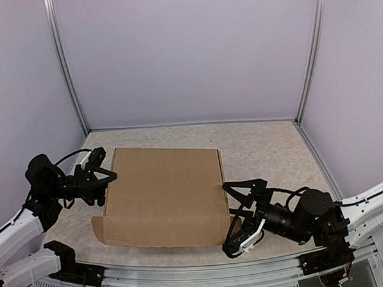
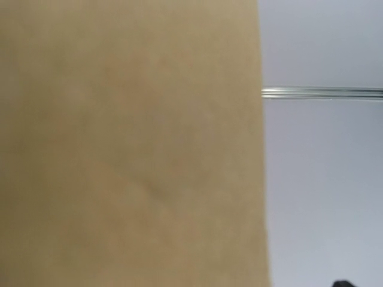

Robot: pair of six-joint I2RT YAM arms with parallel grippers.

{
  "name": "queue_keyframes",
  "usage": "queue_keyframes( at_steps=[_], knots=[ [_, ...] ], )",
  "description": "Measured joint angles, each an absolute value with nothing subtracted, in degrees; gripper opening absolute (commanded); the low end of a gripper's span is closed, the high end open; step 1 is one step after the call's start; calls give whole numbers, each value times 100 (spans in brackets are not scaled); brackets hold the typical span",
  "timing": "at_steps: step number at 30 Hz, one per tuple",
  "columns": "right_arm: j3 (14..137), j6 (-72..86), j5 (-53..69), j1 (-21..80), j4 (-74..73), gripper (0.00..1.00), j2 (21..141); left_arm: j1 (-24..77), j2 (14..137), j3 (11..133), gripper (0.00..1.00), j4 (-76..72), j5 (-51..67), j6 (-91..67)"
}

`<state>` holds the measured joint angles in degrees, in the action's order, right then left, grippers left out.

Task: Fold the paper box

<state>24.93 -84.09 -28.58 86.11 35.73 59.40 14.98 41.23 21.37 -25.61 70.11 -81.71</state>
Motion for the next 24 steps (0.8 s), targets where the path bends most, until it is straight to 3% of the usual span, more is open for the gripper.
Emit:
queue_keyframes(
  at_steps=[24],
  knots=[
    [1933, -7690, -3459, 8814, 3719, 100, 5673, 1511, 4136, 2163, 32, -2097, 6976, -7898]
  ],
)
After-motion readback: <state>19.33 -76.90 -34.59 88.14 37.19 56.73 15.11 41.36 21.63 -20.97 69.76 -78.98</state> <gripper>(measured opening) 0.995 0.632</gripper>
